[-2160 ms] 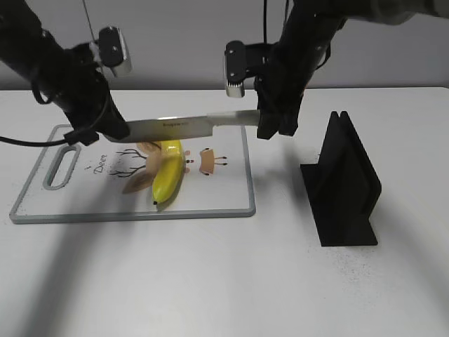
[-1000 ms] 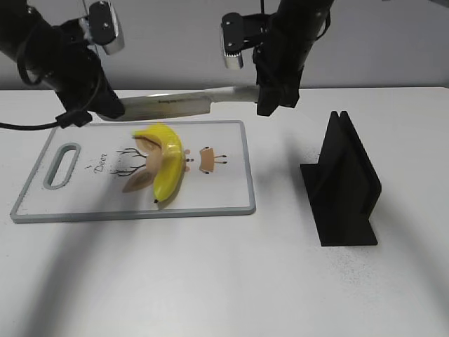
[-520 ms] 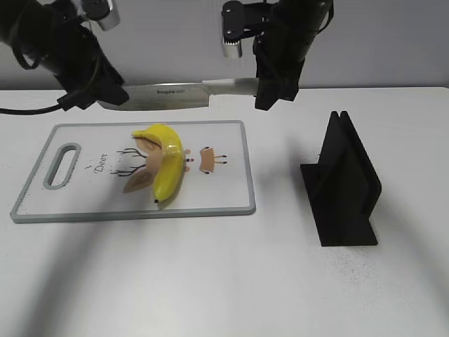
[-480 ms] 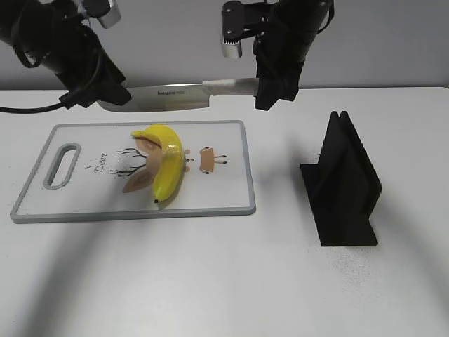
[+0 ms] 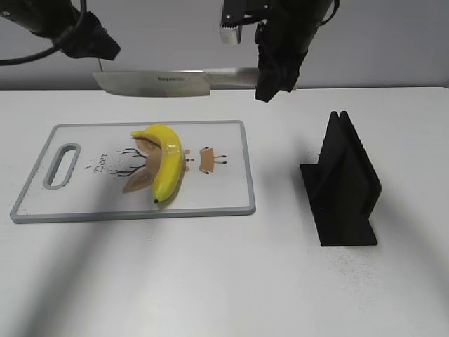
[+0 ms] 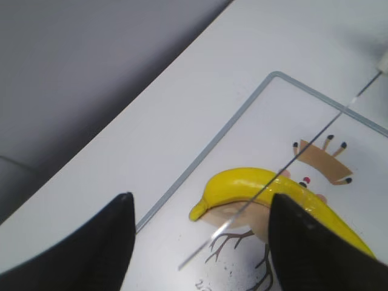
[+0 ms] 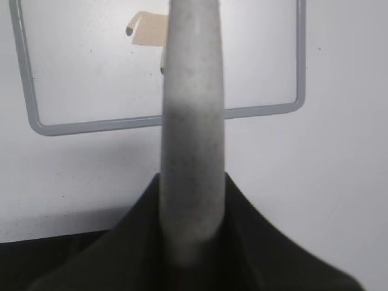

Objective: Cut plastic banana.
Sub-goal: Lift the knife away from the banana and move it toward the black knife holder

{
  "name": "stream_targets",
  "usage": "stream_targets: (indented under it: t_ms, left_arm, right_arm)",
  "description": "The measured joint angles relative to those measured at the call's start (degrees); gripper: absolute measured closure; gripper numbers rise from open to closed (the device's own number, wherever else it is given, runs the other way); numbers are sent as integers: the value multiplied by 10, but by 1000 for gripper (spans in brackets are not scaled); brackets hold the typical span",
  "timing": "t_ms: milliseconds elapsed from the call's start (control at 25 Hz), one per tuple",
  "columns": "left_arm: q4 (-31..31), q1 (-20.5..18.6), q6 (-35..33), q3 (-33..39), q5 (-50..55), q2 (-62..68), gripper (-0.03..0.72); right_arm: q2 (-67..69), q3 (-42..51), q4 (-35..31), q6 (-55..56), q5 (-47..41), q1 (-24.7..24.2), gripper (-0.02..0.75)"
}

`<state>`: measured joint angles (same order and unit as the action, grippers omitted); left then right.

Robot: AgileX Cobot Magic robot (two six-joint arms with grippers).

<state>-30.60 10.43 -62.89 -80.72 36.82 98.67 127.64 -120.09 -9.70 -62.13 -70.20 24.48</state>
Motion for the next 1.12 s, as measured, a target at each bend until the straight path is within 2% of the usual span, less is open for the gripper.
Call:
stream_targets:
  t_ms: [160, 240, 280, 480, 640, 800, 960, 1120]
  left_arm:
    - [119, -14, 191, 0, 20, -30, 30]
    - [161, -22, 256, -1, 54, -45, 39]
    - [174, -26, 283, -2, 77, -51, 42]
    - [194, -56, 384, -2, 199, -80, 57]
    - [213, -77, 435, -3, 308, -85, 81]
    - [230, -86, 463, 5, 325, -96, 100]
    - [230, -87, 470, 50, 326, -138, 105]
    - [230, -87, 472, 127, 327, -198, 109]
  right_arm:
    - [-29, 0, 0, 96, -1, 0, 577]
    - [-34, 0, 0, 137, -1, 0, 577]
    - [-42, 0, 1, 212, -1, 0, 577]
    - [-61, 0, 31, 370, -2, 0, 577]
    - [-91, 19, 37, 436, -2, 0, 577]
    - [-132, 65, 36, 509, -2, 0, 577]
    - [-176, 127, 36, 563, -1, 0, 577]
    - [-226, 194, 36, 595, -1, 0, 577]
